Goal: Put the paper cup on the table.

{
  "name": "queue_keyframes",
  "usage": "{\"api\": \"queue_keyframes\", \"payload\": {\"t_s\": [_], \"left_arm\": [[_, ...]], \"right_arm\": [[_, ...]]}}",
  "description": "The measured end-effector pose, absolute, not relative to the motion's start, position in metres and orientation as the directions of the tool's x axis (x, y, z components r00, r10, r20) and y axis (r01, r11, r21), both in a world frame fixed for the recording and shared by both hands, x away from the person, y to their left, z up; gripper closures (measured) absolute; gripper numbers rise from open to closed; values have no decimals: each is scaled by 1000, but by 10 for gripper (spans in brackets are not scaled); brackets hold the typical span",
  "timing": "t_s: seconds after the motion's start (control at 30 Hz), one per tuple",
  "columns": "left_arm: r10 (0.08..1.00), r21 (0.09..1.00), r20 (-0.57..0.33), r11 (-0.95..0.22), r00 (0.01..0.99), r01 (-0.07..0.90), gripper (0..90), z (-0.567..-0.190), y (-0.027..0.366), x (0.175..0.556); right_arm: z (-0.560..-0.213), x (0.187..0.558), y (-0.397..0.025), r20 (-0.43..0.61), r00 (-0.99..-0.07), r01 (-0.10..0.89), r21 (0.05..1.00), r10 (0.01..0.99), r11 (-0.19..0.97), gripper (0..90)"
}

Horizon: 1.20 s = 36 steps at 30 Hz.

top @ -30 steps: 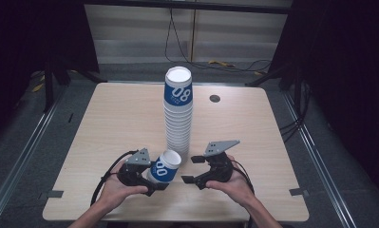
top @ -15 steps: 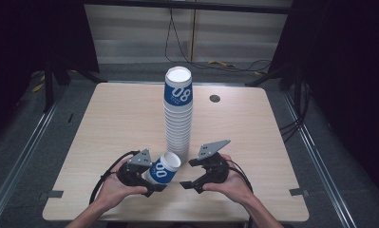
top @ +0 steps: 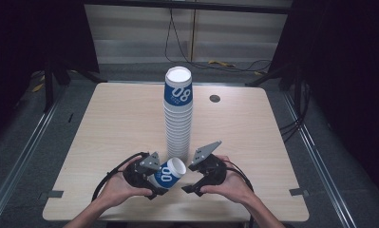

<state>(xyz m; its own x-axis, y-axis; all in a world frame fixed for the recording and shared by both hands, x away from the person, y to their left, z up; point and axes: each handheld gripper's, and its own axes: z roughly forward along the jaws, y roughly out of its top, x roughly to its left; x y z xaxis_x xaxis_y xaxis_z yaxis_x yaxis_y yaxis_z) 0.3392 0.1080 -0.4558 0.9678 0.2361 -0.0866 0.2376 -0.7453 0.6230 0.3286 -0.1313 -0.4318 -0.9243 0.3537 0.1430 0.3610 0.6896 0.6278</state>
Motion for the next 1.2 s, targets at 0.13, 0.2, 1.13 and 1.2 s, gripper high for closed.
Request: {"api": "queue_keyframes", "payload": {"t_s": [0.13,0.2,1.13,1.2], "left_arm": [[210,589,-46,-784,977,196,191,-458,103,340],[208,577,-31,-795,978,188,191,-458,103,340],[30,472,49,-882,998,3,190,-450,69,324],[1,444,65,-896,998,-28,190,-447,69,326]], "right_arm": [[-432,329,-129,136,-926,360,596,352,717,239],[-433,330,-128,126,-929,352,586,347,730,232],[-431,330,-113,174,-951,308,525,254,793,258],[-430,331,-113,175,-950,311,529,257,789,268]]}}
